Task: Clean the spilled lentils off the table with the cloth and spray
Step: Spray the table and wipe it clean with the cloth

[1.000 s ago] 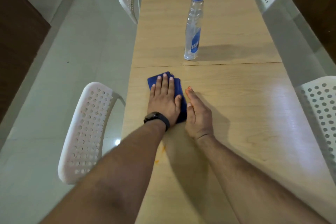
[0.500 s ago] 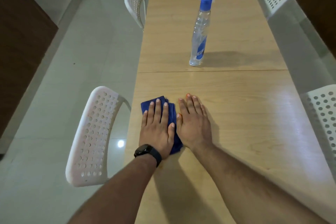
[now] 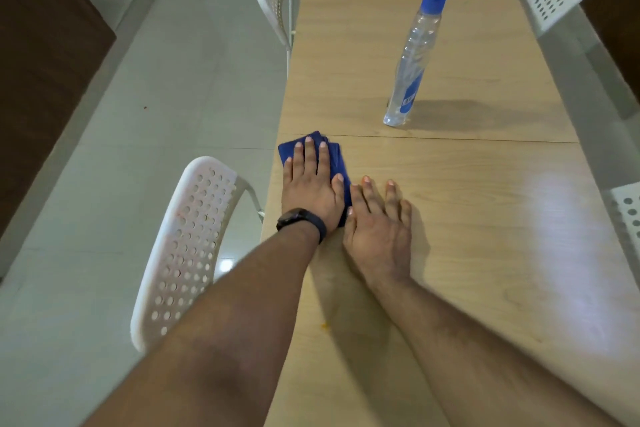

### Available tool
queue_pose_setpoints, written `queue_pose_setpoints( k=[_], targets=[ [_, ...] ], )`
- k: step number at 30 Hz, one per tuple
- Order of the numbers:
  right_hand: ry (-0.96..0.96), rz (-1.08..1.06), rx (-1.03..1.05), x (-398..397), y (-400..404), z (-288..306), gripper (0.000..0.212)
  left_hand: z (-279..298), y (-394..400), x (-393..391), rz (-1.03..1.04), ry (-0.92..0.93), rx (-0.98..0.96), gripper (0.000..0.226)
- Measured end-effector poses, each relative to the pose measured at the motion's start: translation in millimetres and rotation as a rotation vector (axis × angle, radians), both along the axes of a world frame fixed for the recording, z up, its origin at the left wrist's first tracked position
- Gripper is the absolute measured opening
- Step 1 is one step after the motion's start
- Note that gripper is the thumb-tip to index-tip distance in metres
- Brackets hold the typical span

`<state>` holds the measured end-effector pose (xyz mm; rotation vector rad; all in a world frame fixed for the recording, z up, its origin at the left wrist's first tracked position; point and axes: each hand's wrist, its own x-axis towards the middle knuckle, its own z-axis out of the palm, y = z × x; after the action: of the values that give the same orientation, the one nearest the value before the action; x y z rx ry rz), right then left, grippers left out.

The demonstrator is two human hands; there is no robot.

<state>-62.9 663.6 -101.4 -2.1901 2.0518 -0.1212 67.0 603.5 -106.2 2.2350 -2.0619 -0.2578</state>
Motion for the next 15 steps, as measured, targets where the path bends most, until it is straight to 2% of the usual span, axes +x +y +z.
queue_pose_setpoints(
  k=[6, 10, 15],
  targets=[
    [-0.011, 0.059, -0.021, 4.6, 4.5, 4.4, 0.062, 0.9, 67.6, 12.4, 0.055, 0.013, 0.014, 0.072],
    [-0.045, 0.176, -0.075, 3.8, 7.6, 0.4, 0.057, -2.3, 33.1, 19.1, 0.108, 0.004, 0.008, 0.073],
    [-0.052, 0.148, -0.097, 2.1, 4.2, -2.4, 0.053, -3.2, -22.8, 32.1, 0.223, 0.051, 0.041, 0.074]
  ],
)
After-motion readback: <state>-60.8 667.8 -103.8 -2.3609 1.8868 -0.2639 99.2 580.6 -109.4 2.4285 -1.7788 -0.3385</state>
